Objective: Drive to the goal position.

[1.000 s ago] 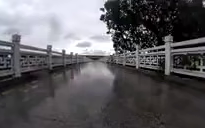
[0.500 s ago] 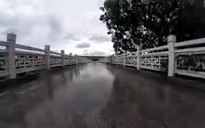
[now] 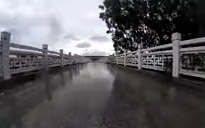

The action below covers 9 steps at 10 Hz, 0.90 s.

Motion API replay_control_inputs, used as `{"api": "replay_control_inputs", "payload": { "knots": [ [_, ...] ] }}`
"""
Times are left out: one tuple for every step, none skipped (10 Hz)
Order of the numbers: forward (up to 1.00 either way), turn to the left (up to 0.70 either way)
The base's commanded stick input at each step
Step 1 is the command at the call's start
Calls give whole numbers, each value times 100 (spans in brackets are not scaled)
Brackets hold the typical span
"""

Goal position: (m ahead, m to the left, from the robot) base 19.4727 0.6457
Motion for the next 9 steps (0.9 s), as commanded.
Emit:
{"api": "replay_control_inputs", "payload": {
  "knots": [
    [40, 0],
    [40, 0],
    [40, 0],
    [39, 0],
    [40, 0],
    [40, 0],
    [40, 0],
    [40, 0],
    [40, 0]
  ]
}}
